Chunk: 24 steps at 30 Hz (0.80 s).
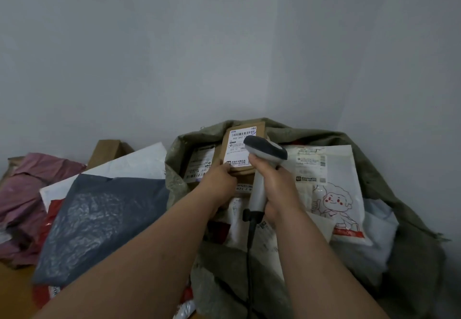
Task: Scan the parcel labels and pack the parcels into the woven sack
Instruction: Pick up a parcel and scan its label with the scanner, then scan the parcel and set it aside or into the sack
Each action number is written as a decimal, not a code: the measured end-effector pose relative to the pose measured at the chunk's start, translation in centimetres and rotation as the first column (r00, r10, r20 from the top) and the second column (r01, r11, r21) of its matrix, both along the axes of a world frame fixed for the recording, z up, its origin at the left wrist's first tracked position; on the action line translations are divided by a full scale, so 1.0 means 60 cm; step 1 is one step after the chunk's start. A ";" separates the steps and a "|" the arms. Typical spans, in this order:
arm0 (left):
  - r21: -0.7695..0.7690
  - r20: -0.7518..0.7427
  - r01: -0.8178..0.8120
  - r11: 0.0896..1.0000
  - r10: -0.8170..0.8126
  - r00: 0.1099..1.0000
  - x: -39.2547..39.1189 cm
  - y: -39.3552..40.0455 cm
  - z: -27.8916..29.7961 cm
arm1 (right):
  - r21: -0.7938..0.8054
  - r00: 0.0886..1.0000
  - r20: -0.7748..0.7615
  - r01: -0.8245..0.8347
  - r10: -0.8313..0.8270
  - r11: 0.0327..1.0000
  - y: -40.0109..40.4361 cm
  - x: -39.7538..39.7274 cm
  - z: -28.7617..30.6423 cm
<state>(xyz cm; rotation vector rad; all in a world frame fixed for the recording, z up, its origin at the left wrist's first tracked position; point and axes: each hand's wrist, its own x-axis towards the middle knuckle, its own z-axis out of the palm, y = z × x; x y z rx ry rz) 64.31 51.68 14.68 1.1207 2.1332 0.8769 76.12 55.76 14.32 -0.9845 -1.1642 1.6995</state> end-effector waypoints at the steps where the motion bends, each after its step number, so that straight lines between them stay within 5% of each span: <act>1: -0.049 -0.071 0.017 0.999 -0.020 0.997 -0.004 0.001 -0.003 | 0.004 1.000 0.003 -0.006 0.006 1.000 -0.001 -0.002 -0.001; 3: -0.085 -0.184 0.029 0.996 -0.044 0.982 -0.009 -0.007 -0.006 | 0.063 1.000 0.022 0.014 -0.016 0.998 -0.011 -0.002 -0.004; 9: 0.172 -0.083 0.075 0.982 -0.062 0.995 -0.036 -0.071 0.010 | 0.215 0.994 0.061 0.076 -0.091 0.974 -0.074 0.017 0.013; 15: 0.443 0.009 -0.152 0.884 0.165 0.986 -0.109 -0.210 0.014 | 0.187 0.987 0.156 -0.052 0.022 0.981 -0.190 -0.023 0.028; 24: 0.295 0.182 -0.330 0.897 0.286 0.941 -0.277 -0.503 -0.095 | 0.081 0.932 0.323 -0.198 0.162 0.977 -0.434 -0.198 -0.040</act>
